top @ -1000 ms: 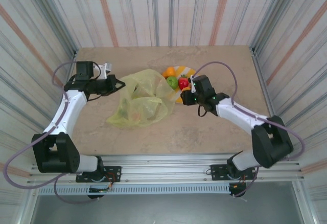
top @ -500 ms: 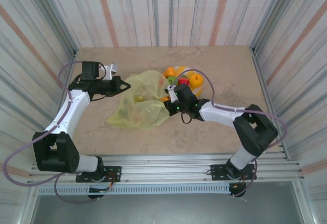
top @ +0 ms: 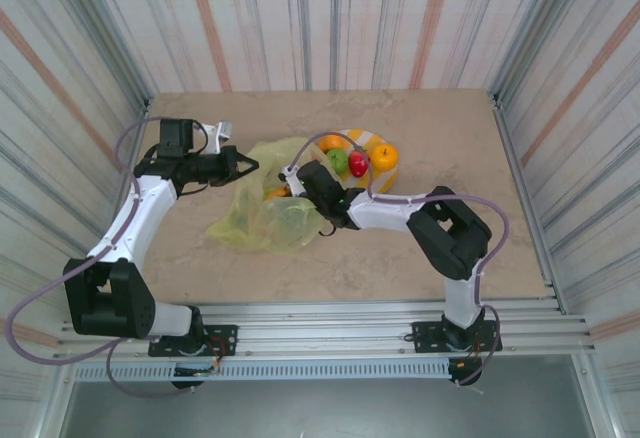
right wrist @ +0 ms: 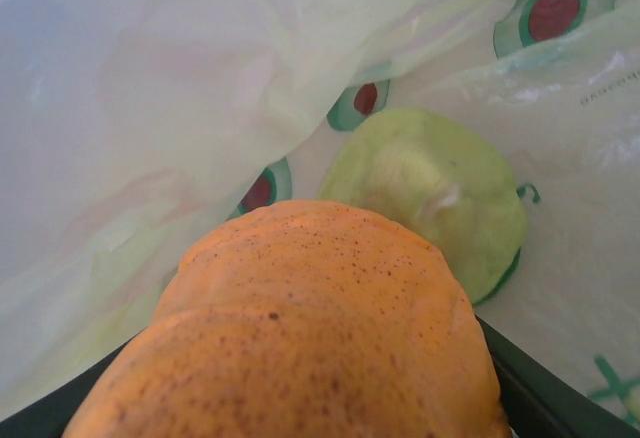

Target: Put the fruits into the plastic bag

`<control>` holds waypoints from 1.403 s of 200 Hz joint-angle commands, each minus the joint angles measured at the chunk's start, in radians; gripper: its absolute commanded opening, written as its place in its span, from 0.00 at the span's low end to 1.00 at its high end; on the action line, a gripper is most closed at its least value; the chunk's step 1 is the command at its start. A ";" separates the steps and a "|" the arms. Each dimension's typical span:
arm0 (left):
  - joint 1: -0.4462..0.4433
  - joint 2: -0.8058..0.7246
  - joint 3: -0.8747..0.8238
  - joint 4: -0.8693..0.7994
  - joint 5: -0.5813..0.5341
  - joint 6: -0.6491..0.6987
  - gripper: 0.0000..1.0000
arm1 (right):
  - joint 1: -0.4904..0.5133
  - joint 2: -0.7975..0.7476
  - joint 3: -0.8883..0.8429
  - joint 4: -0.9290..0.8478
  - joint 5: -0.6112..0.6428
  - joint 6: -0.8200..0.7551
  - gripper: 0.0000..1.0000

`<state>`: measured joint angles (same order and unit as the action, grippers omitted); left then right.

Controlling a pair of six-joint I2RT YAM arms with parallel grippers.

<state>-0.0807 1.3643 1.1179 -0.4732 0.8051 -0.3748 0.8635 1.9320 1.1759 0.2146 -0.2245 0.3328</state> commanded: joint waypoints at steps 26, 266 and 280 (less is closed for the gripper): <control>-0.008 -0.032 -0.004 0.010 0.034 -0.015 0.02 | 0.035 0.089 0.090 -0.009 0.101 0.068 0.56; 0.019 -0.033 0.000 -0.033 -0.036 0.004 0.01 | 0.010 -0.213 -0.132 -0.180 0.206 0.145 0.90; 0.019 -0.035 -0.003 -0.039 -0.052 0.016 0.00 | 0.005 -0.244 -0.171 -0.165 0.202 0.147 0.90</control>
<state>-0.0708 1.3575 1.1179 -0.4774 0.7769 -0.3889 0.8810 1.7527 1.0599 0.0895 -0.0601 0.4454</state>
